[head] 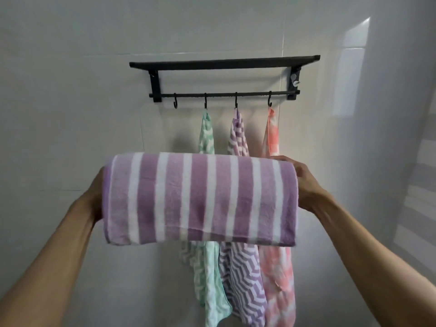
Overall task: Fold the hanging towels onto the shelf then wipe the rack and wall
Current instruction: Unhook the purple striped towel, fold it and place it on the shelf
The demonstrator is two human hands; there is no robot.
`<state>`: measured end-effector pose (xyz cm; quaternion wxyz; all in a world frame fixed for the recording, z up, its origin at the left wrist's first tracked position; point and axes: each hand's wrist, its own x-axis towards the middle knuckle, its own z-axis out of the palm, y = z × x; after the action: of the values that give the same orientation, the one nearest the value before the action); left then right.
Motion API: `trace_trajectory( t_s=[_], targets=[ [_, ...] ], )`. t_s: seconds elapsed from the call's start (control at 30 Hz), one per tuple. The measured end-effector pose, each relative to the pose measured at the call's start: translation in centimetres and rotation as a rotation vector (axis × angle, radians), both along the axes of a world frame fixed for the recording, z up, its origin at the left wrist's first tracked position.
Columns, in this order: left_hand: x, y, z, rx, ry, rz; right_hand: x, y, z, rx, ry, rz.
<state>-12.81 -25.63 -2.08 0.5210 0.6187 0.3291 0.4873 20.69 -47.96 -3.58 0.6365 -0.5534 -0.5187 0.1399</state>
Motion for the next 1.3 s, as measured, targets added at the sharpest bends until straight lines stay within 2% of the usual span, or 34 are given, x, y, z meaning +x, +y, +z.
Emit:
trace_trajectory(
  t_s=[0.07, 0.13, 0.27, 0.4, 0.53, 0.67, 0.77, 0.9, 1.0, 1.13, 1.23, 1.3],
  targets=[
    [0.2, -0.6, 0.2, -0.011, 0.018, -0.061, 0.3, 0.2, 0.4, -0.002, -0.028, -0.057],
    [0.3, -0.2, -0.2, 0.032, 0.005, -0.004, 0.4, 0.1, 0.8, 0.05, 0.038, -0.102],
    [0.8, -0.4, -1.4, 0.034, 0.099, 0.028, 0.1, 0.5, -0.3, -0.161, 0.044, -0.071],
    [1.3, 0.2, -1.6, -0.15, -0.018, 0.069, 0.2, 1.4, -0.6, -0.162, 0.16, -0.095],
    [1.0, 0.1, -3.5, -0.223, 0.077, 0.07, 0.1, 2.3, -1.2, -0.201, 0.276, -0.022],
    [0.1, 0.9, -4.2, -0.27, 0.022, 0.072, 0.7, 3.0, -2.0, -0.172, 0.352, -0.017],
    [0.3, 1.2, -5.4, -0.295, 0.123, 0.068, 0.9, 3.3, -3.0, -0.329, 0.33, -0.065],
    [0.9, 1.9, -6.6, -0.37, 0.117, 0.15, 1.1, 3.8, -5.4, -0.476, 0.295, -0.16],
    [0.3, 2.1, -7.0, -0.387, 0.11, 0.057, 0.9, 4.2, -6.5, -0.488, 0.4, -0.187],
    [-1.3, 2.5, -9.2, -0.517, -0.072, -0.221, 0.9, 4.5, -8.0, -0.489, 0.486, -0.215],
    [-1.4, 2.2, -10.7, -0.473, 0.018, -0.374, 0.8, 4.6, -8.7, -0.494, 0.479, -0.274],
    [-1.0, 2.5, -11.3, -0.433, 0.072, -0.357, 0.9, 4.8, -8.7, -0.487, 0.553, -0.219]
  ],
)
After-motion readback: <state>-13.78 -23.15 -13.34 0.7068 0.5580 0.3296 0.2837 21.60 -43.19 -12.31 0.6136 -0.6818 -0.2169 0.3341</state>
